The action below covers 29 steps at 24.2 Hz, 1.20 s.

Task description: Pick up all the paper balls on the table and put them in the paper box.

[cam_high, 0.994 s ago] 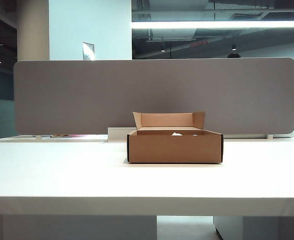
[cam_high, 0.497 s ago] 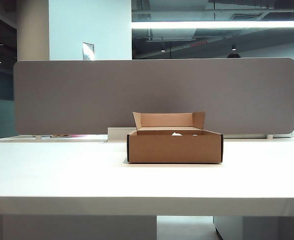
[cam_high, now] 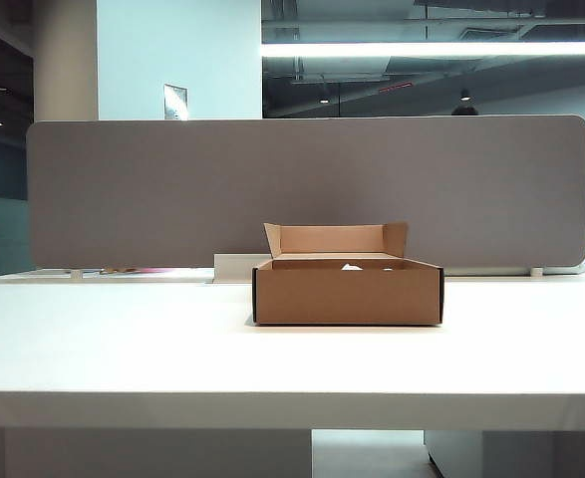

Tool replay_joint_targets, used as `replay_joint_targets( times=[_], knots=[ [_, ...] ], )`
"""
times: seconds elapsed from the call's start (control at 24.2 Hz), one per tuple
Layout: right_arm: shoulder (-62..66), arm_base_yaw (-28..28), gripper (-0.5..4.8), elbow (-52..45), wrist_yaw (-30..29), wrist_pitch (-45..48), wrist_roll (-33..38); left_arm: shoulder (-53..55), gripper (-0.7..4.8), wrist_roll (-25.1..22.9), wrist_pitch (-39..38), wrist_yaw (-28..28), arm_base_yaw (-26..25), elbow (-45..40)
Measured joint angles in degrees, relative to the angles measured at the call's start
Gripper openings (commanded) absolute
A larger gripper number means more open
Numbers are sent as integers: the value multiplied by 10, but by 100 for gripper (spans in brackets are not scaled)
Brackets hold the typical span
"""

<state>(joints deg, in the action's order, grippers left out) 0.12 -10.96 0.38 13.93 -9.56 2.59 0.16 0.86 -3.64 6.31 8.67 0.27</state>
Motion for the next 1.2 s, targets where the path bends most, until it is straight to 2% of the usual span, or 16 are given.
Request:
replay_joint_targets(
  times=[0.29,0.46,0.54,1.2],
  knots=[
    [0,0,-5,0,0,0,0,0,-6,-17,0,7,-2,0],
    [0,0,-5,0,0,0,0,0,-6,-17,0,-52,-61,0],
    [0,0,-5,0,0,0,0,0,-6,-17,0,-63,-79,0],
    [0,0,-5,0,0,0,0,0,-5,-17,4,-63,-80,0]
  ],
)
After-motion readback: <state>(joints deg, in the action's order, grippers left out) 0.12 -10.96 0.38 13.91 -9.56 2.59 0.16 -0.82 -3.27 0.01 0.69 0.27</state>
